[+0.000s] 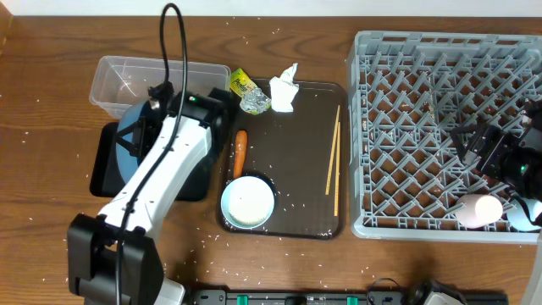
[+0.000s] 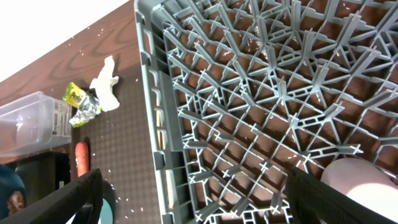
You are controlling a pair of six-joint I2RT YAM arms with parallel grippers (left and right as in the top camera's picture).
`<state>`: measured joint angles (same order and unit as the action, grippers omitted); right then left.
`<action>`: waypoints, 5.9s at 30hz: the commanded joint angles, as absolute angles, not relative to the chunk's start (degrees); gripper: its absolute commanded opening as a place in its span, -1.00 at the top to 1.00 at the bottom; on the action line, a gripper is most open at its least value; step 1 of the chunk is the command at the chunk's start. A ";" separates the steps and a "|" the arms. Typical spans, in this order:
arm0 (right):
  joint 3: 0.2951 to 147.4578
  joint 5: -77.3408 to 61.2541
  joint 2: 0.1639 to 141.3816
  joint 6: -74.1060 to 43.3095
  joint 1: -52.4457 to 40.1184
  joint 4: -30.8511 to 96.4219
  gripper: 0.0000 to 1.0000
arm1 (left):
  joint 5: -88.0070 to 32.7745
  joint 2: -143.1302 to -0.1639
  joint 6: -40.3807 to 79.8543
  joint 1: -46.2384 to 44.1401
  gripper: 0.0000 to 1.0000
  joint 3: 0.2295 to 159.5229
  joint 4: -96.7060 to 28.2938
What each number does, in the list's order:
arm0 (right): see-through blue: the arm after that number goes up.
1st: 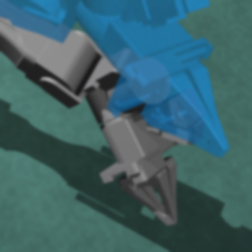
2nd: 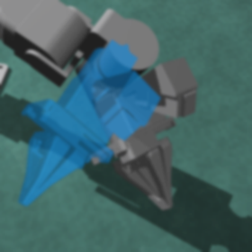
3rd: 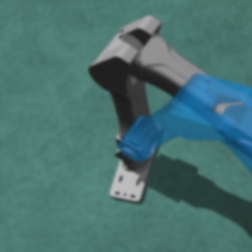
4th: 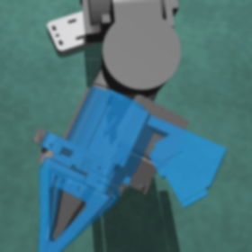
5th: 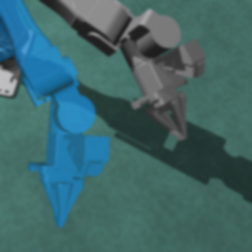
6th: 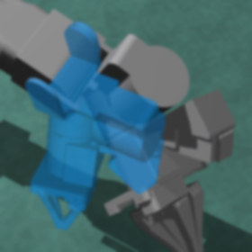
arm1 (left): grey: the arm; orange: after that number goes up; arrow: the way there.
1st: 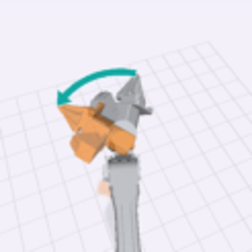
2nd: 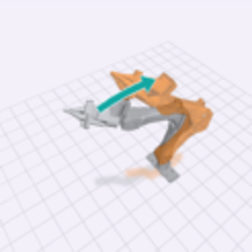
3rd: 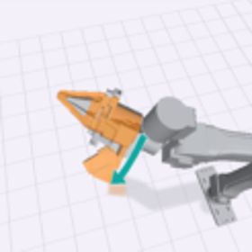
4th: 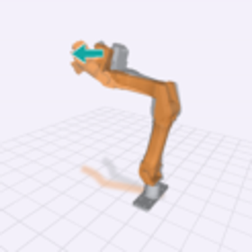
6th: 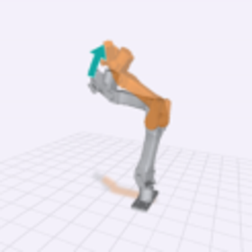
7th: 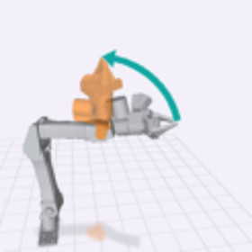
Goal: Sort waste into correct bins and load items into the dishwasher rack
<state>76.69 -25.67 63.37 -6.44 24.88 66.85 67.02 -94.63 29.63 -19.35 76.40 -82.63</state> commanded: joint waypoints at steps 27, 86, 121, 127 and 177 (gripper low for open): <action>77.19 -43.53 63.75 3.60 9.61 63.00 -0.73 | -2.52 -71.33 17.12 -20.99 0.87 92.97 -63.92; 77.19 65.78 85.84 16.47 10.59 22.94 0.98 | -1.98 -68.88 15.20 -37.17 -0.96 92.88 -62.94; 77.19 37.04 99.66 19.94 4.47 25.78 -0.98 | -1.98 -68.90 15.20 -37.17 -0.96 92.88 -63.13; 77.19 27.11 98.67 8.10 4.08 32.18 -0.99 | -1.93 -68.90 14.98 -37.17 -0.96 92.88 -63.77; 77.19 -14.81 66.70 -11.77 2.61 66.37 -0.98 | -13.23 -86.52 15.77 -40.58 0.42 55.09 -49.54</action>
<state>76.82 -14.59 66.74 -11.03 2.94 66.46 -12.10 -86.48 15.40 -40.69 56.97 -50.33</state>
